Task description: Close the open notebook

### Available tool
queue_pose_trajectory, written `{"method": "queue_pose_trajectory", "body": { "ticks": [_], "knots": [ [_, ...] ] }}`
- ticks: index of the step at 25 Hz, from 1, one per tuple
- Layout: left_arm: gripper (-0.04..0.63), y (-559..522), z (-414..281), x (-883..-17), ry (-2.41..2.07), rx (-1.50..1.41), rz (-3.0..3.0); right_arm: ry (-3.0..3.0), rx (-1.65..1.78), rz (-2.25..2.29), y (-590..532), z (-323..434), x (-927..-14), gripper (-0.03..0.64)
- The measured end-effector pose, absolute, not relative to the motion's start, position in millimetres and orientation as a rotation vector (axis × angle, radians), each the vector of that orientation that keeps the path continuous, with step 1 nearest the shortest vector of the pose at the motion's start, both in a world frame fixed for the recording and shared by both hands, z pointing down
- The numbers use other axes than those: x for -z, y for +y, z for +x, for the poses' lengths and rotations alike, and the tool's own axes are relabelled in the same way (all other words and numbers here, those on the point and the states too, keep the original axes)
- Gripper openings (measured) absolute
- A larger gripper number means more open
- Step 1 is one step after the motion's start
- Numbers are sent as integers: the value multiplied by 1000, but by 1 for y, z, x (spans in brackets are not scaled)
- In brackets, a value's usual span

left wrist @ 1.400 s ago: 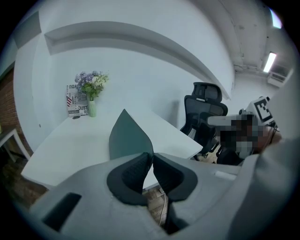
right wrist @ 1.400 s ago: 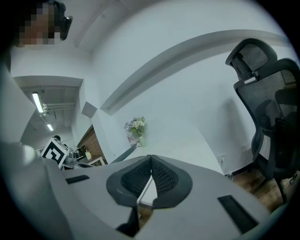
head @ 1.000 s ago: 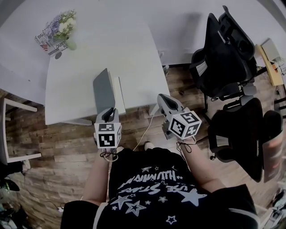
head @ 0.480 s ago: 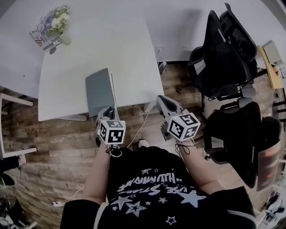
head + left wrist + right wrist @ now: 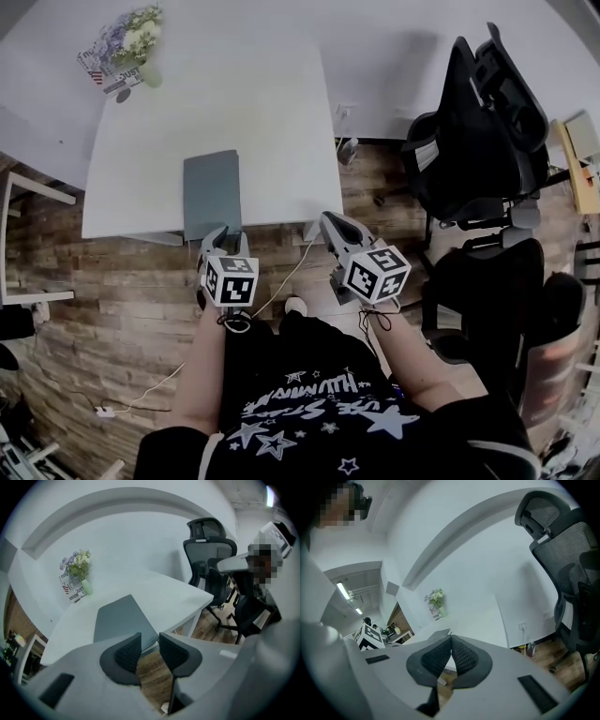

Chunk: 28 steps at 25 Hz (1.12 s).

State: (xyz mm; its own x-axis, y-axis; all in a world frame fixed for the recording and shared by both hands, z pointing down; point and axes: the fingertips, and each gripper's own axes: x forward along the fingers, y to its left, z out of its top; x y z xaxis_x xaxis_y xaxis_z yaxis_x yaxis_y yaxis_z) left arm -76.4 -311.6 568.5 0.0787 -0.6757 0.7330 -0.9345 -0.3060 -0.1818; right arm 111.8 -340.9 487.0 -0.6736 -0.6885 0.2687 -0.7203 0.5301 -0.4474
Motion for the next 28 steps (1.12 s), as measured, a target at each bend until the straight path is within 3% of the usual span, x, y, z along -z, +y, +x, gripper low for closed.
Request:
{"method": "queue_pose_trajectory", "body": {
  "ticks": [8, 15, 28],
  "knots": [
    [138, -286, -70, -505, -1686, -810, 2082, -2791, -798, 1110, -341, 86, -465, 25],
    [135, -238, -90, -484, -1763, -627, 2023, -2828, -751, 992, -316, 46, -459, 5],
    [43, -91, -126, -459, -1974, -406, 1847, -2888, -647, 728, -201, -1, -439, 2]
  ]
}}
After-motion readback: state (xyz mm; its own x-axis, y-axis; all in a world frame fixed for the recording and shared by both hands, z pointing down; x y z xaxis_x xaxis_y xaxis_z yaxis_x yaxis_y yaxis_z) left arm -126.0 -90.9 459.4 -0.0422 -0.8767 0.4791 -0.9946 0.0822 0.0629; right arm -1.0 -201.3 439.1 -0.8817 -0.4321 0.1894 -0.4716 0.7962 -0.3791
